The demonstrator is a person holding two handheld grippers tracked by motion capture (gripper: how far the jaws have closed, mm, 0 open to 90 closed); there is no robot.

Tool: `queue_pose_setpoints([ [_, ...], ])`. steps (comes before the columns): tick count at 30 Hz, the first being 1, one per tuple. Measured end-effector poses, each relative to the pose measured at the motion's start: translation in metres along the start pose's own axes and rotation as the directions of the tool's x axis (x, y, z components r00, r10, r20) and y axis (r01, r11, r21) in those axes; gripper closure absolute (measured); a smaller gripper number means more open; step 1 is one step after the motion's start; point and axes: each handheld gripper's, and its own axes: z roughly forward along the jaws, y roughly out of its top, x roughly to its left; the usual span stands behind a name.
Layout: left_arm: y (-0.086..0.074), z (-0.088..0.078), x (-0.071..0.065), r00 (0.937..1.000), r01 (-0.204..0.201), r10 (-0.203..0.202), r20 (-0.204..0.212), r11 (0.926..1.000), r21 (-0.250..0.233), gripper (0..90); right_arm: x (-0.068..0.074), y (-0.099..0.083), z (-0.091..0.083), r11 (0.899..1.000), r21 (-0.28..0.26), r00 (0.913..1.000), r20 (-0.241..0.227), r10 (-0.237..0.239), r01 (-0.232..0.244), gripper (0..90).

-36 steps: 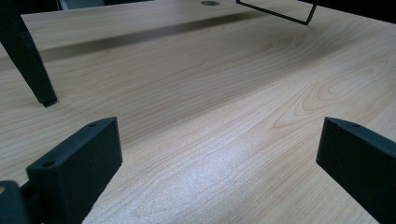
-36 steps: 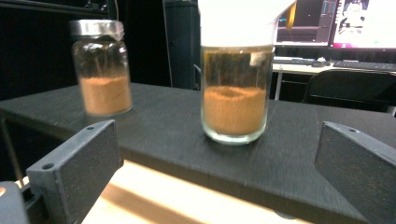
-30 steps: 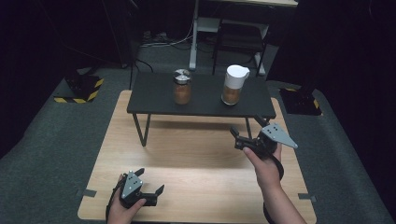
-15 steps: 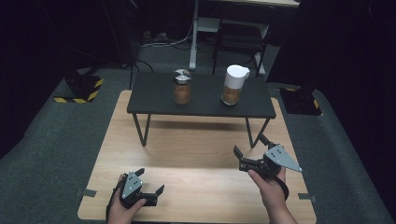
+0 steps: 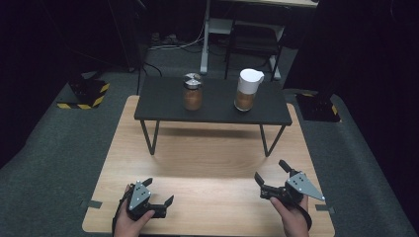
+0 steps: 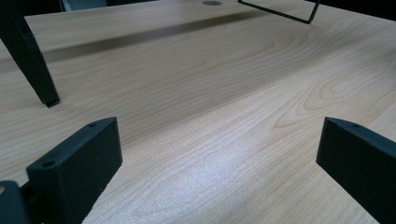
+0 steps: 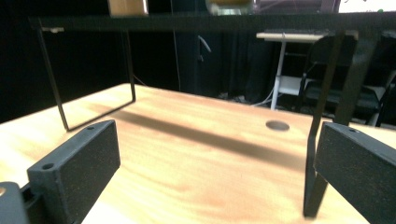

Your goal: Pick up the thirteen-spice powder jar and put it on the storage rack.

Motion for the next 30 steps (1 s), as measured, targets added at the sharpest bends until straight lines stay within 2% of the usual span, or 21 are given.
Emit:
queue_pose_setpoints([
  [6, 0.0, 0.0, 0.0, 1.0, 0.0, 0.0, -0.001, 1.0, 0.001, 0.5, 0.001, -0.013, -0.007, 0.999, 0.052, 0.9998, 0.015, -0.011, 0.01, 0.1],
  [18, 0.001, 0.001, 0.0, 1.0, 0.0, -0.001, 0.003, 1.0, 0.006, 0.5, 0.0, -0.034, -0.019, 0.992, 0.128, 0.9991, 0.037, 0.02, -0.024, 0.1],
  [25, 0.001, 0.001, 0.0, 1.0, -0.003, 0.003, 0.005, 1.0, 0.007, 0.5, -0.002, -0.036, -0.02, 0.982, 0.19, 0.9993, 0.037, 0.003, -0.011, 0.1],
  [30, 0.0, 0.0, 0.0, 1.0, -0.003, 0.003, 0.004, 1.0, 0.002, 0.5, -0.006, -0.036, -0.019, 0.974, 0.223, 0.999, 0.04, 0.019, -0.028, 0.2],
])
